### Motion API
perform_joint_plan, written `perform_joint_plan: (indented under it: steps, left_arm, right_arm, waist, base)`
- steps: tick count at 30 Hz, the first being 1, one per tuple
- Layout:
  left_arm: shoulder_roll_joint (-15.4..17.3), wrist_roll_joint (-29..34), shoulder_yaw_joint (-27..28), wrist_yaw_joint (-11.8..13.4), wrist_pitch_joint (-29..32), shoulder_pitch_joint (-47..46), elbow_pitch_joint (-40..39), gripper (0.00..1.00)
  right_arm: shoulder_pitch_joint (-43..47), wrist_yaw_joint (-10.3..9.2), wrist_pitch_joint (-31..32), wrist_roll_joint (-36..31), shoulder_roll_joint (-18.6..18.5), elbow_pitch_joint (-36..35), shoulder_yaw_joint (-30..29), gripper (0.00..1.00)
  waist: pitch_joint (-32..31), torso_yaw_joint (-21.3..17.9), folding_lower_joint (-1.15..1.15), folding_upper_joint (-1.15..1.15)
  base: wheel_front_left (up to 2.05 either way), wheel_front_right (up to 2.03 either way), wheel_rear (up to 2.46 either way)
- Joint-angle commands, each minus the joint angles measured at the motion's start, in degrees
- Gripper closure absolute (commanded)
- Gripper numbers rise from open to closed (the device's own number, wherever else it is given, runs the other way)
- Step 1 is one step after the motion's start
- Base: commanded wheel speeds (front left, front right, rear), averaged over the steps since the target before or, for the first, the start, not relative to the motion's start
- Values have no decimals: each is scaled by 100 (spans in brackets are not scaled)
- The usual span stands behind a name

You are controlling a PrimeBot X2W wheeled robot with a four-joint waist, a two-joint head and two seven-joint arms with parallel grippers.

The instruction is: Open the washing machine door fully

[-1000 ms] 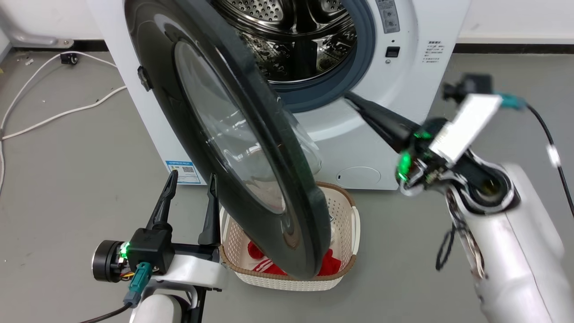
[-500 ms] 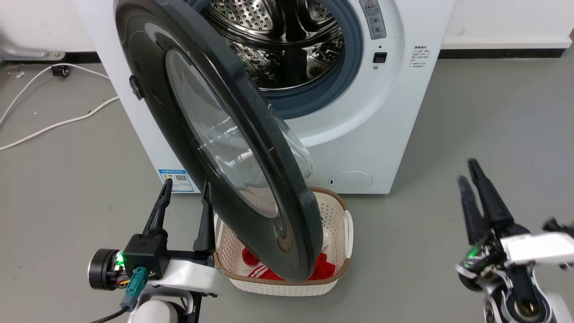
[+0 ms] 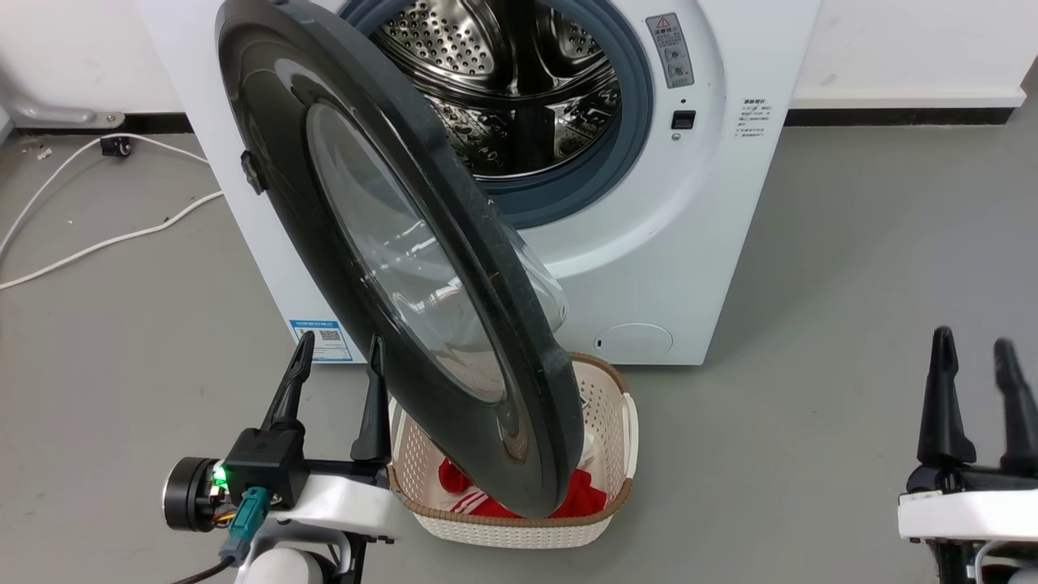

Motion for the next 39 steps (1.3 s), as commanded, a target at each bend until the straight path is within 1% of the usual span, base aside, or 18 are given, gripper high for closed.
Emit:
perform_joint_plan:
  steps: [1,4,6,7,10,12,19,33,34,35,36,39]
  left_arm:
    - [-2,20,14,12,-13,26,-5,0]
    - [-2,54,40,-2,-13,33,-10,0]
    - [-3,55,60,-5,-13,41,-11,0]
    - [-3,66,70,-4,-13,43,-11,0]
    - [-3,91,105,0,-13,51,-16,0]
    - [-2,99,120,6,-13,50,-21,0]
    - [-3,115,159,11,-12,37,-32,0]
    - [-3,63,153,22,-12,38,-67,0]
    - [-3,53,154,21,-12,39,-68,56]
    - [-3,52,152,20,-12,42,-71,89]
    - [-3,44,153,19,-12,47,-79,100]
    - [-3,10,149,12,-12,56,-106,100]
  right_arm:
    - [86,-2,-11,-501,30,-181,-32,0]
    - [203,-2,-11,-1743,79,-610,4,0]
    - [270,-3,-12,-2344,89,-814,75,0]
    - [320,-2,-12,-2599,91,-872,120,0]
    - [464,-3,-13,-2933,97,-906,294,0]
    - [533,-3,-13,-2985,95,-809,364,0]
    - [553,-3,-14,-2572,95,-467,434,0]
    - [443,-3,-14,-2356,96,-285,453,0]
    - [442,-2,-14,-2345,96,-280,455,0]
    - [443,-3,-15,-2335,96,-275,456,0]
    - [445,-3,-15,-2328,96,-272,459,0]
    - [449,-3,-15,-2316,96,-269,454,0]
  waist:
    - [-1,-2,0,0]
    - [2,-10,0,0]
    - [4,-22,0,0]
    - [7,-31,0,0]
    - [16,-64,0,0]
    - [24,-82,0,0]
    - [43,-140,0,0]
    - [76,-147,0,0]
    - [78,-145,0,0]
    - [77,-143,0,0]
    - [76,-142,0,0]
    - [79,-135,0,0]
  base:
    - [0,0,0]
    - [0,0,0]
    - [0,0,0]
    - [0,0,0]
    - [0,0,0]
    - [0,0,0]
    - [0,0,0]
    - [0,0,0]
    - [0,0,0]
    - [0,0,0]
    - [0,0,0]
    - [0,0,0]
